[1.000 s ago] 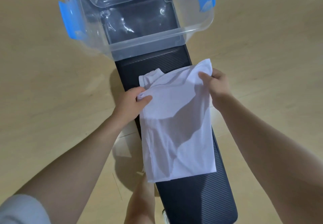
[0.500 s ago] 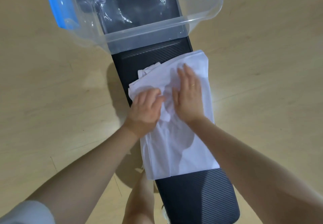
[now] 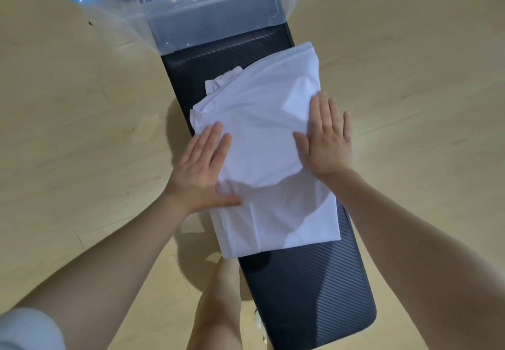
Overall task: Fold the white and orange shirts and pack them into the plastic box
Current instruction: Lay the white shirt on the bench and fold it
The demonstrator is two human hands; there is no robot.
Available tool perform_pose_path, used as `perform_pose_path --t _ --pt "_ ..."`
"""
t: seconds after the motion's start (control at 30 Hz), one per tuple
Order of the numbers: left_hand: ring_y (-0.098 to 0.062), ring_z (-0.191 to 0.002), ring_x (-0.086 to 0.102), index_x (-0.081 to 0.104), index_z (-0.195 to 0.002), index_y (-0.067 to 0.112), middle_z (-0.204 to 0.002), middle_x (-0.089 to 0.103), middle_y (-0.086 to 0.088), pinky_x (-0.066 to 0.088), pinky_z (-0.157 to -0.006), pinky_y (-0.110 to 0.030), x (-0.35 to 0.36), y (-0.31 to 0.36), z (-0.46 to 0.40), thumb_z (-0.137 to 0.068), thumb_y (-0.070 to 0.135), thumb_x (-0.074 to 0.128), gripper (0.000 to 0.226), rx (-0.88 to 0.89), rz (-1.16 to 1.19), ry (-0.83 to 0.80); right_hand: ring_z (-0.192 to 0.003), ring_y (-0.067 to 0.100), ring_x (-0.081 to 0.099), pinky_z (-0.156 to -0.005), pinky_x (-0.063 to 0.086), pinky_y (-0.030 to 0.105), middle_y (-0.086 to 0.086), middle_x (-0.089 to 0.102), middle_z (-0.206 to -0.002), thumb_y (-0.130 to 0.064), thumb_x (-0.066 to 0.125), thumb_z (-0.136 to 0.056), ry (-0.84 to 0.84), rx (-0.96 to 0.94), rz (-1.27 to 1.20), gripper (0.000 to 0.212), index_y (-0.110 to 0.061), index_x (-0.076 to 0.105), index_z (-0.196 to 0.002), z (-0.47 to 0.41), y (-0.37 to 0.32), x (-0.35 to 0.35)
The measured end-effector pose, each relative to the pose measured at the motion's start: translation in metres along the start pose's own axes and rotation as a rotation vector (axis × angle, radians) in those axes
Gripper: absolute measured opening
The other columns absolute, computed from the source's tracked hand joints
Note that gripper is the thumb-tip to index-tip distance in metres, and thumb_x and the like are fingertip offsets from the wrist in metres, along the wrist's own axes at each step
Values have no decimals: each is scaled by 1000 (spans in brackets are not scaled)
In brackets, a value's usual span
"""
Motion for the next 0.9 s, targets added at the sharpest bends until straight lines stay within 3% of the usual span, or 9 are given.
perform_pose_path --t 0.13,0.23,0.3,0.4,0.57,0.67,0.77,0.83,0.9 --pt "-28 -144 7 24 -143 3 -150 26 -20 2 -116 -40 -1 32 39 -84 73 26 91 -166 175 111 -140 25 28 -112 19 44 9 31 -152 -45 35 -93 65 -213 83 66 -14 16 -148 62 -30 9" --pt "-38 -128 35 39 -132 2 -137 43 -25 25 -108 -44 6 51 65 -82 56 47 74 -467 362 234 -142 24 25 -113 23 46 6 25 -154 -44 31 -96 -8 -336 15 64 -17 8 -150 110 -56 31" --pt "-41 -118 45 48 -121 1 -129 47 -22 35 -98 -47 8 59 83 -79 41 59 59 -763 546 296 -143 24 21 -114 19 45 7 23 -155 -43 27 -96 -72 -297 -29 60 -16 16 -148 130 -61 43" --pt "-36 -114 44 50 -114 3 -127 44 -16 34 -93 -42 18 78 113 -82 28 67 44 -1159 746 239 -143 27 20 -115 13 44 11 23 -155 -37 29 -94 -87 -76 -163 58 -12 20 -146 146 -47 42" --pt "-20 -92 46 56 -87 9 -100 49 -3 34 -83 -33 26 101 129 -88 33 58 25 -1071 769 188 -145 24 10 -118 5 42 7 11 -158 -18 40 -96 -142 371 -252 61 -10 10 -148 174 8 29" --pt "-22 -100 48 61 -89 7 -113 53 -7 36 -89 -35 33 97 133 -88 30 58 23 -1137 759 137 -133 30 31 -109 31 44 9 31 -148 -13 45 -94 -158 365 -315 53 -12 25 -143 186 17 23" --pt "-23 -99 52 62 -88 4 -113 53 -10 40 -90 -34 29 93 130 -88 24 60 20 -1134 891 187 -109 28 50 -88 46 42 8 55 -117 -16 49 -92 -134 538 -585 29 -10 46 -120 188 22 24" --pt "-17 -89 49 60 -84 4 -101 53 -6 38 -80 -24 17 93 130 -87 18 61 14 -1049 981 258 -84 23 52 -66 43 32 2 55 -88 -19 50 -92 -151 685 -774 6 -13 48 -90 187 24 27" --pt "-12 -76 48 57 -80 10 -83 54 1 39 -66 -19 11 94 138 -88 17 60 11 -1018 1119 270 -70 20 43 -56 33 29 -2 45 -69 -19 49 -91 -150 710 -777 20 -15 41 -73 182 28 27"
Point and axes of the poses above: each hand's wrist, its own z-axis away from the middle knuckle, its own x-axis out of the palm, y = z × x, the point moved 6 cm from there along -z, towards the middle knuckle
